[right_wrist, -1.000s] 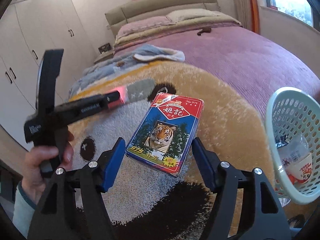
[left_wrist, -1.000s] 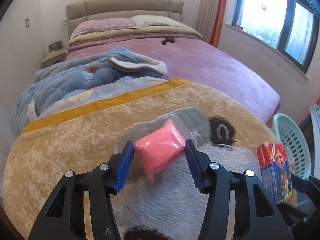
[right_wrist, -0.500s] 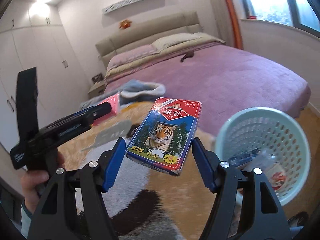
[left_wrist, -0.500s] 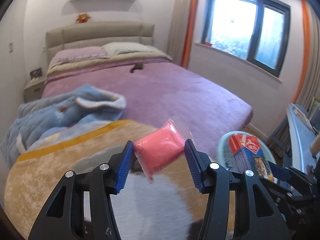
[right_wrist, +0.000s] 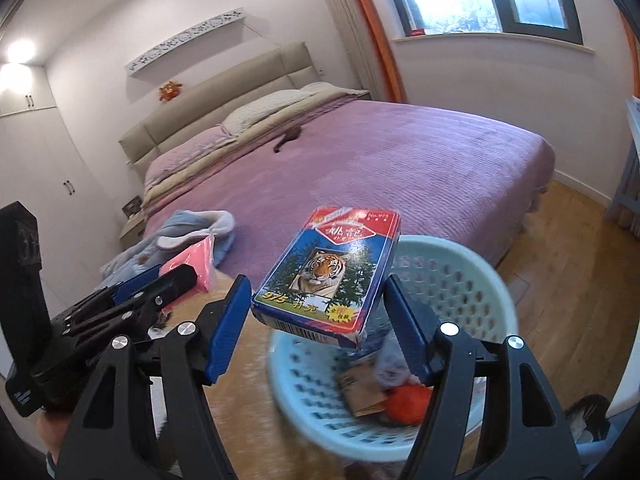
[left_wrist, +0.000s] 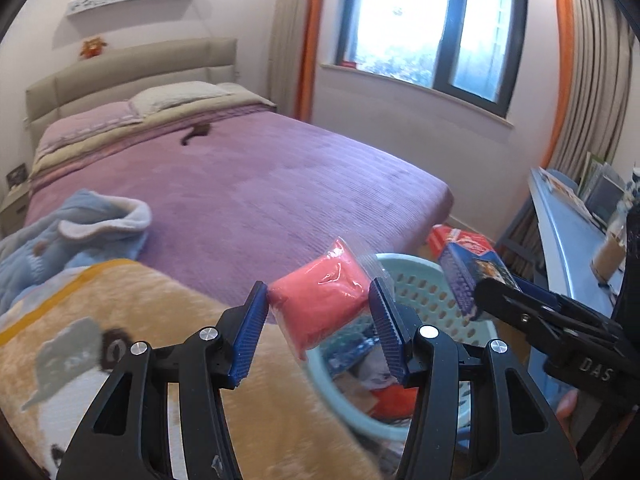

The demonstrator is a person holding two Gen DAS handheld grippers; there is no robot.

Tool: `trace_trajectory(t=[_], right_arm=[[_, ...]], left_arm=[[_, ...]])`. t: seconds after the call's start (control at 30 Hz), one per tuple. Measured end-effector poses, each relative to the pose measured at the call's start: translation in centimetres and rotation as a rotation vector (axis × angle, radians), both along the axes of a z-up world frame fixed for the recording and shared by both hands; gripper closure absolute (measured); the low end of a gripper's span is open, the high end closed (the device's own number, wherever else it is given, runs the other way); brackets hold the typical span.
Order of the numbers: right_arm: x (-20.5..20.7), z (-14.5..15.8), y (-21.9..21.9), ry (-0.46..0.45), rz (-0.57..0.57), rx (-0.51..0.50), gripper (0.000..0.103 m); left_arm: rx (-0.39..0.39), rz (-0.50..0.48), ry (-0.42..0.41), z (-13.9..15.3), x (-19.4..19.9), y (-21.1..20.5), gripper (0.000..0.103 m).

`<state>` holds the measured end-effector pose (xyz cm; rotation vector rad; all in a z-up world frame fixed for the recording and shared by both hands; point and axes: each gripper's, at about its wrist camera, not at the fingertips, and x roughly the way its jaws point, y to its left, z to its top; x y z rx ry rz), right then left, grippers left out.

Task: Collect trash

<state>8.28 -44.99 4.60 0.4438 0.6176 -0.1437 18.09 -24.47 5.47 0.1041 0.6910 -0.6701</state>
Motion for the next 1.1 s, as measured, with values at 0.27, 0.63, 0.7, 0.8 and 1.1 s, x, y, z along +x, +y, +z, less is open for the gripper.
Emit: trace_trajectory(t=[0.27, 0.63, 0.7, 0.8, 1.1], right_arm=[[1.2, -3.4, -3.9, 0.086, -0.062, 0.049, 0.038], [-1.1, -4.6, -5.1, 0.098, -0.076, 0.112, 0.038], [-1.5, -4.2, -4.9, 0.085, -0.066, 0.112, 0.038], [-2.1, -3.2, -3.6, 0.062, -0.044, 0.102, 0.038], [-4.6, 0.5, 1.5, -0.019, 0.061, 0.045, 0.038]], left_arm=[[0.068, -0.048, -0.01, -2.2, -0.4, -4.2, 0.05], [0.069, -0.04, 0.045, -3.5, -1.2, -3.5, 0.037], [0.056, -0.036, 0.04, -3.2, -1.6, -2.8, 0.036], [0.04, -0.023, 0.013, -2.2, -2.7, -1.9, 0.035], [-0.028, 0.105, -0.113, 1.4, -7.5, 5.5, 0.029]])
